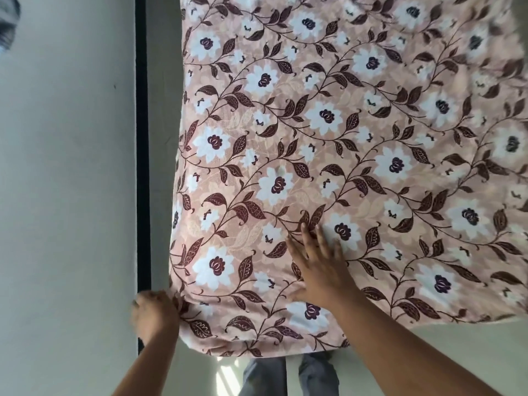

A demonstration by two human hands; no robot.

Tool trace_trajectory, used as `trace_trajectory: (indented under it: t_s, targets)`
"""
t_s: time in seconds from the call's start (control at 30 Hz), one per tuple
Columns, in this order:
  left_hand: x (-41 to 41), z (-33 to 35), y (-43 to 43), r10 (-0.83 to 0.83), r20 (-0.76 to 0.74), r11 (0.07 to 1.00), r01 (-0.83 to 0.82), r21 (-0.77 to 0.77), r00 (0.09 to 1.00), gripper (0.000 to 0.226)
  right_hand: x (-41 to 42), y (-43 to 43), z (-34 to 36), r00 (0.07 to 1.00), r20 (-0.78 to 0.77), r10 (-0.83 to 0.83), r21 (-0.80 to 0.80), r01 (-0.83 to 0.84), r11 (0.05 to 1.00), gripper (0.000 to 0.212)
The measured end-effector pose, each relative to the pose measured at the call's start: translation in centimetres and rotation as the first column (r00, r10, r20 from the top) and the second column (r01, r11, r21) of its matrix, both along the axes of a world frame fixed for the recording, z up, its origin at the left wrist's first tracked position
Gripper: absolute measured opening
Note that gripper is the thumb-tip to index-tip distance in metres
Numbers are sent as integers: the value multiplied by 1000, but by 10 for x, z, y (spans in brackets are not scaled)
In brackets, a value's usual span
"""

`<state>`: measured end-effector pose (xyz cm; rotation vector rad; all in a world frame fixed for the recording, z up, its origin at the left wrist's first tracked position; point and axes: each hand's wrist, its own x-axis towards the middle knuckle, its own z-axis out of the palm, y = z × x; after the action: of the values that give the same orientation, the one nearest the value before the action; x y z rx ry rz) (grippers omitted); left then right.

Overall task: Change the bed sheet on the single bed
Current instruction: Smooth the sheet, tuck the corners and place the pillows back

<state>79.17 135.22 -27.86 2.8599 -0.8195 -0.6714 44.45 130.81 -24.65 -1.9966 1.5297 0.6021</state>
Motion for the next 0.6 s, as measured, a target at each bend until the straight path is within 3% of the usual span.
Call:
trace_trajectory:
  t_s: [0.07, 0.13, 0.23, 0.3, 0.33, 0.43, 0.5, 0.6]
  targets:
    - [-36, 19, -11, -217, 140, 957, 239, -166, 966, 26, -10, 11, -1, 997, -15, -78, -51, 77, 996, 129]
    - [-82, 34, -18, -576, 149, 779, 595, -198, 804, 41, -25, 27, -3, 974, -51, -219, -91, 214, 973, 128]
    - [-136, 22, -2, -928, 51, 368, 929, -27, 369, 69, -56, 63, -7, 902, -138, -409, -80, 401, 912, 137]
    - [-143, 11, 14, -990, 50, 132, 989, 61, 129, 75, -68, 86, -13, 897, -133, -421, -69, 415, 907, 138]
    - [-145, 8, 24, -996, 46, 85, 993, 87, 81, 78, -73, 100, -16, 908, -127, -400, -57, 396, 916, 138]
    - [-133, 6, 50, -995, 24, 98, 985, 140, 96, 88, -77, 128, -19, 950, -77, -302, -54, 299, 953, 147]
    - [-125, 12, 69, -993, -77, 70, 977, 199, 87, 91, -81, 138, -17, 967, -55, -249, -60, 246, 967, 148]
    - [-121, 25, 77, -972, -198, 66, 960, 272, 123, 86, -88, 135, -6, 972, -11, -236, -46, 235, 971, 129]
